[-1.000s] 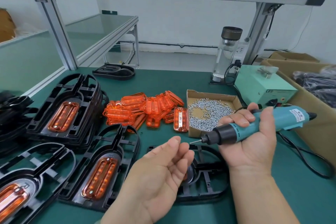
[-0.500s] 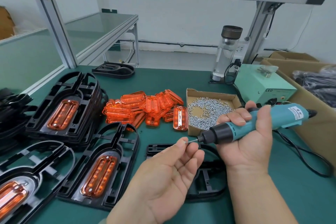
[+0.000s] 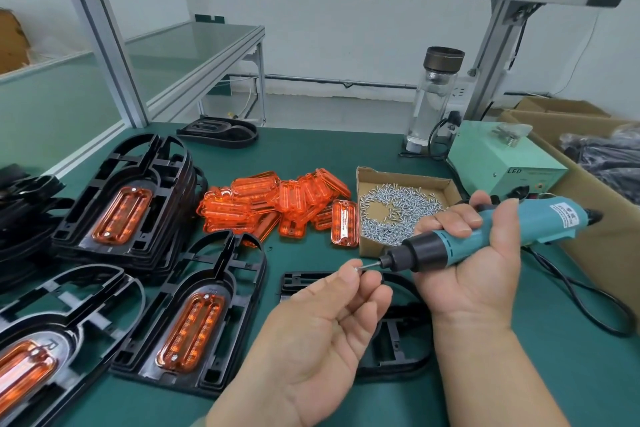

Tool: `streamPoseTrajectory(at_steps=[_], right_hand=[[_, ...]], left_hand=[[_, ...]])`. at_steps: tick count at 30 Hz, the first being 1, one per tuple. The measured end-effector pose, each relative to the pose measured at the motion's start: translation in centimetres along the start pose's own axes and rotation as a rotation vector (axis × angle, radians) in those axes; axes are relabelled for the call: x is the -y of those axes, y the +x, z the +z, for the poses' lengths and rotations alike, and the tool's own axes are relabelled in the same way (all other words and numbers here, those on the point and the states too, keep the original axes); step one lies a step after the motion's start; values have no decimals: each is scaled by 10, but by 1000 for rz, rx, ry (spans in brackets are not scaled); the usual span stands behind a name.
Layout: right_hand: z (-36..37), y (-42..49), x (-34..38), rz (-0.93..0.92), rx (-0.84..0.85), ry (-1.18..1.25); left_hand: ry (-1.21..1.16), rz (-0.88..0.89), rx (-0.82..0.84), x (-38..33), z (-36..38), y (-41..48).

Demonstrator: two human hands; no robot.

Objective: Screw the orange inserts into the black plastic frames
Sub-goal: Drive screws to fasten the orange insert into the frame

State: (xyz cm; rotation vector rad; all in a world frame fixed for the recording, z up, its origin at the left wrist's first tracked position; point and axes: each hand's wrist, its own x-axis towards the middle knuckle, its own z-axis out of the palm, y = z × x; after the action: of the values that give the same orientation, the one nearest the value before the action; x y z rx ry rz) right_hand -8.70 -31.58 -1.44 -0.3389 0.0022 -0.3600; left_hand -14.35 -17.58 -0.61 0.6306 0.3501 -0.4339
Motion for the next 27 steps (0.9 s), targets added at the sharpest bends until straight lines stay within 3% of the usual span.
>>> streamPoseTrajectory(at_steps=[5,18,21,27], right_hand=[[0,-1,-2,-6,11,-25],[1,-4,-4,-35,34,-60],[1,-3,-4,-46,51,-89],[-1,-3,-3,-45,38,-92]], left_hand=[[138,157,-48,5,-1,2],[900,583,-138,1,-11,10],[1032,608,-121,-4,-14,11],[962,530,-71,-9,-16,13]])
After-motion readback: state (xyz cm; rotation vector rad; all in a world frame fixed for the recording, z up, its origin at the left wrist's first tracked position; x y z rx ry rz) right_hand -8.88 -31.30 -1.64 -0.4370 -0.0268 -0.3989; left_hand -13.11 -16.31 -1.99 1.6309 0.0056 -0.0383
